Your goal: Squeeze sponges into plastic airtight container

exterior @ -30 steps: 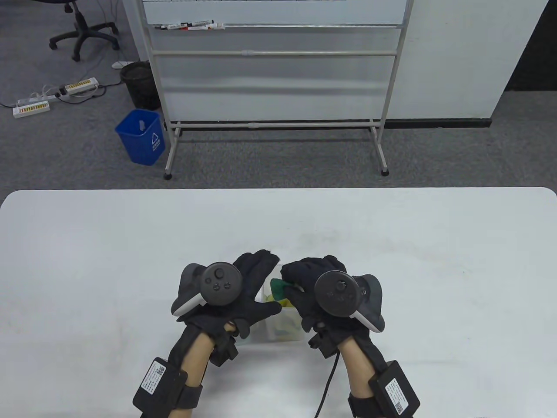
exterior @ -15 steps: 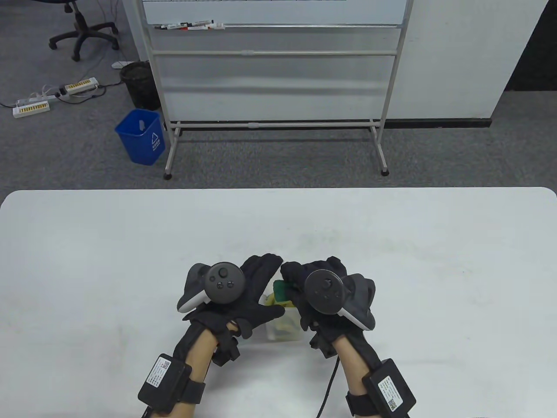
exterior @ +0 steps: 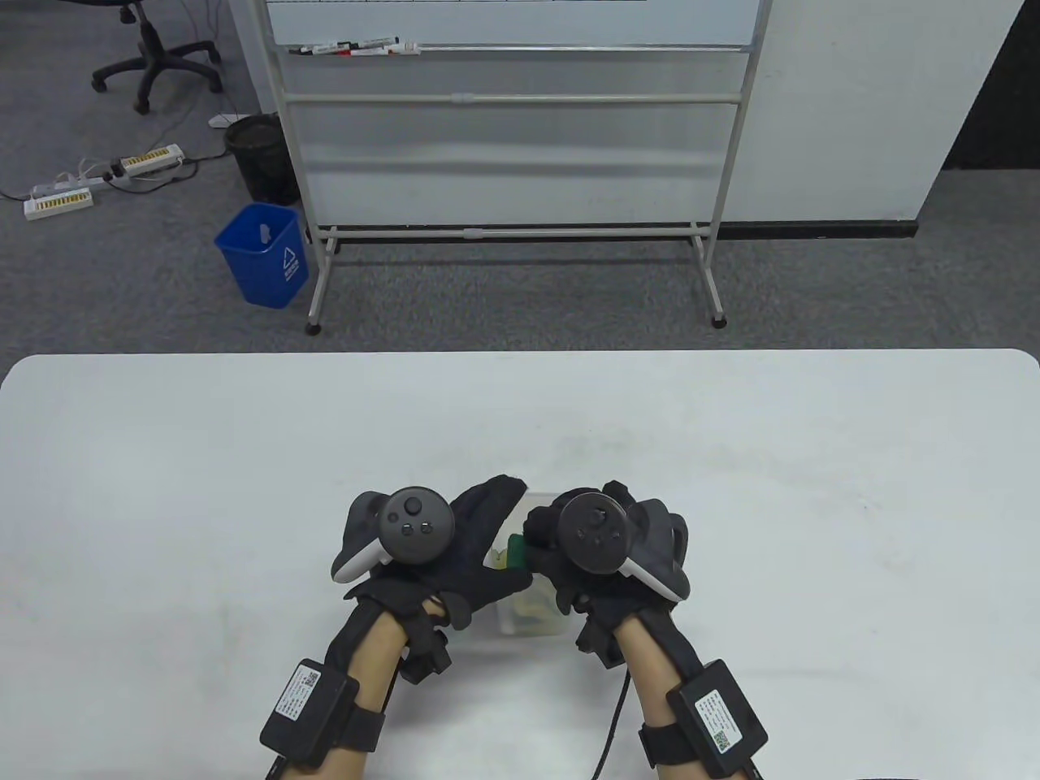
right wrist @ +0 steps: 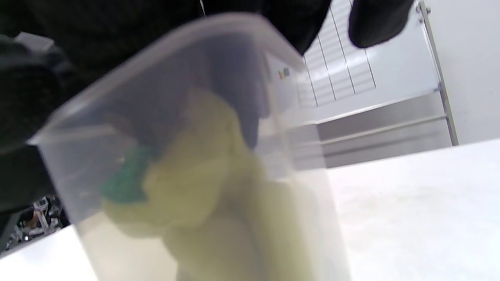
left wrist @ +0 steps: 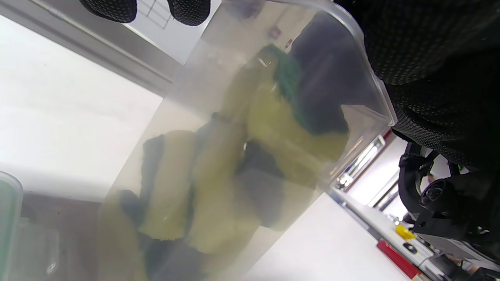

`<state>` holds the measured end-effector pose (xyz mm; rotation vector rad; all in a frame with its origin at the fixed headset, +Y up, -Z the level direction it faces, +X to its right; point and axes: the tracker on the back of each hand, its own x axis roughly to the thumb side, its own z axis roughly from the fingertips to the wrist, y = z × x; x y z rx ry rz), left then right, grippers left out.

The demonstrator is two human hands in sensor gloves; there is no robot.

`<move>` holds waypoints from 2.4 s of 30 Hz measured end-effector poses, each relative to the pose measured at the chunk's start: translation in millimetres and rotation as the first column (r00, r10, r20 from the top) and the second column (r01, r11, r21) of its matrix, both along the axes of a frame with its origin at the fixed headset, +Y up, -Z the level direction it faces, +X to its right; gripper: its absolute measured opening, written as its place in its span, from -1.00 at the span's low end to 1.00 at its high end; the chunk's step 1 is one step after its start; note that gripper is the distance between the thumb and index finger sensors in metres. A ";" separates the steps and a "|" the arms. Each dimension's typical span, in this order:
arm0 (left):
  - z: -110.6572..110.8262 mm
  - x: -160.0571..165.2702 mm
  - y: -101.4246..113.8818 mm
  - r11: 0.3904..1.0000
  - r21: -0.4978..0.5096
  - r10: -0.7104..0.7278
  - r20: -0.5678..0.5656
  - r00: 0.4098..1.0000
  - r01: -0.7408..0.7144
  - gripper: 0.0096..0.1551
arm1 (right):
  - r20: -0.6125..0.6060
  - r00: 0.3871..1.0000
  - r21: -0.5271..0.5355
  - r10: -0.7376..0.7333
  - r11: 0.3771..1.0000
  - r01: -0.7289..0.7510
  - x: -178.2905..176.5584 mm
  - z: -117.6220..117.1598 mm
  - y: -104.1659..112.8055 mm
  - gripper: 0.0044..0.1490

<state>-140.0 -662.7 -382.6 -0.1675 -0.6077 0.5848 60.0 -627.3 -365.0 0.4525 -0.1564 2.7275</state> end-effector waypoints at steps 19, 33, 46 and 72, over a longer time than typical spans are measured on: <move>-0.1 -0.3 -0.8 1.000 -0.010 0.000 0.002 1.000 0.000 0.16 | -0.073 0.987 -0.316 0.141 0.935 -0.158 -10.5 -5.8 -20.0 0.17; -0.2 -0.9 -1.3 0.999 -0.032 0.004 0.005 1.000 -0.004 0.16 | -0.133 0.978 -0.150 -0.162 0.979 0.141 14.0 -2.9 0.5 -0.11; 2.2 2.8 0.7 1.000 -0.007 -0.023 0.004 1.000 0.023 0.13 | -0.062 0.915 0.078 -0.398 0.912 0.402 50.5 4.7 18.3 -0.11; -10.0 -63.2 -105.7 0.789 -0.307 -0.565 -0.018 0.825 0.533 0.43 | 0.062 0.841 0.065 -0.538 0.842 0.535 88.5 -0.3 12.8 -0.03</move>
